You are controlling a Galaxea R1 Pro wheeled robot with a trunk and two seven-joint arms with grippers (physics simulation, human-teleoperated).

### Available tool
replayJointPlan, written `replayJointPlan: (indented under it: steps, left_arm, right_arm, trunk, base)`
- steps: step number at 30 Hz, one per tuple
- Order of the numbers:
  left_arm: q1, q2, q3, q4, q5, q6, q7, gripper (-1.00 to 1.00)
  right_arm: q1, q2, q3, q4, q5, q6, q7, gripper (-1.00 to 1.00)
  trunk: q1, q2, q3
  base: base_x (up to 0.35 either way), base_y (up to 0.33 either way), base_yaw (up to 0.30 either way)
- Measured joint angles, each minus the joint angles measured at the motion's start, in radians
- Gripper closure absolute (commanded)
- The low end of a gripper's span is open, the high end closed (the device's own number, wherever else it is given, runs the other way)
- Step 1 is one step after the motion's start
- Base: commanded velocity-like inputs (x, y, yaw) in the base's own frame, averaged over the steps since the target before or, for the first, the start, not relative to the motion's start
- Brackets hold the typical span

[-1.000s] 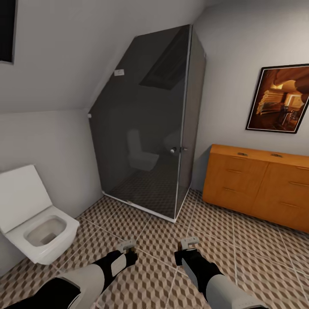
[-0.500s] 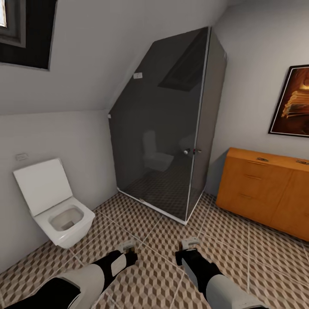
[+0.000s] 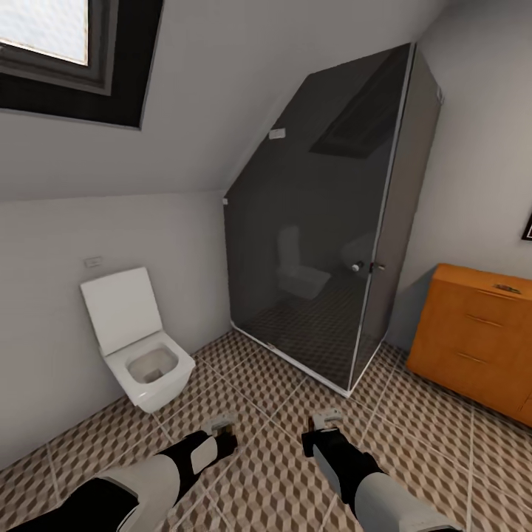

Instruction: Take the four mousetraps from the cabinet in the bathroom and place them on the bathroom floor. Make sure all four end up on the same floor surface, and ensure that at least two of them are either under or directly next to the same bathroom sink.

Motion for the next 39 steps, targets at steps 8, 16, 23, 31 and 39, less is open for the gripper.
replayJointPlan:
  steps: [8, 16, 23, 31, 39]
  left_arm:
    - [0.0, 0.0, -0.001, 0.0, 0.006, -0.001, -0.001, 1.0]
    - [0.0, 0.0, 0.0, 0.0, 0.007, -0.001, -0.001, 1.0]
    - [0.0, 0.0, -0.001, 0.0, 0.007, -0.001, -0.001, 1.0]
    - [0.0, 0.0, -0.001, 0.0, 0.006, -0.001, -0.001, 1.0]
    - [0.0, 0.0, -0.001, 0.0, 0.006, -0.001, -0.001, 1.0]
  right_arm:
    - [0.0, 0.0, 0.0, 0.0, 0.0, 0.0, 0.0, 1.0]
    - [0.0, 0.0, 0.0, 0.0, 0.0, 0.001, 0.001, 1.0]
    - [0.0, 0.0, 0.0, 0.007, 0.001, 0.001, 0.001, 1.0]
    - [0.0, 0.0, 0.0, 0.012, 0.001, 0.001, 0.0, 1.0]
    - [0.0, 0.0, 0.0, 0.012, 0.001, 0.0, 0.0, 1.0]
  trunk:
    - [0.0, 0.0, 0.005]
    - [0.0, 0.0, 0.009]
    - [0.0, 0.0, 0.009]
    - [0.0, 0.0, 0.009]
    - [0.0, 0.0, 0.009]
  base:
    - [0.0, 0.0, 0.293]
    - [0.0, 0.0, 0.296]
    - [0.0, 0.0, 0.3]
    - [0.0, 0.0, 0.3]
    - [0.0, 0.0, 0.3]
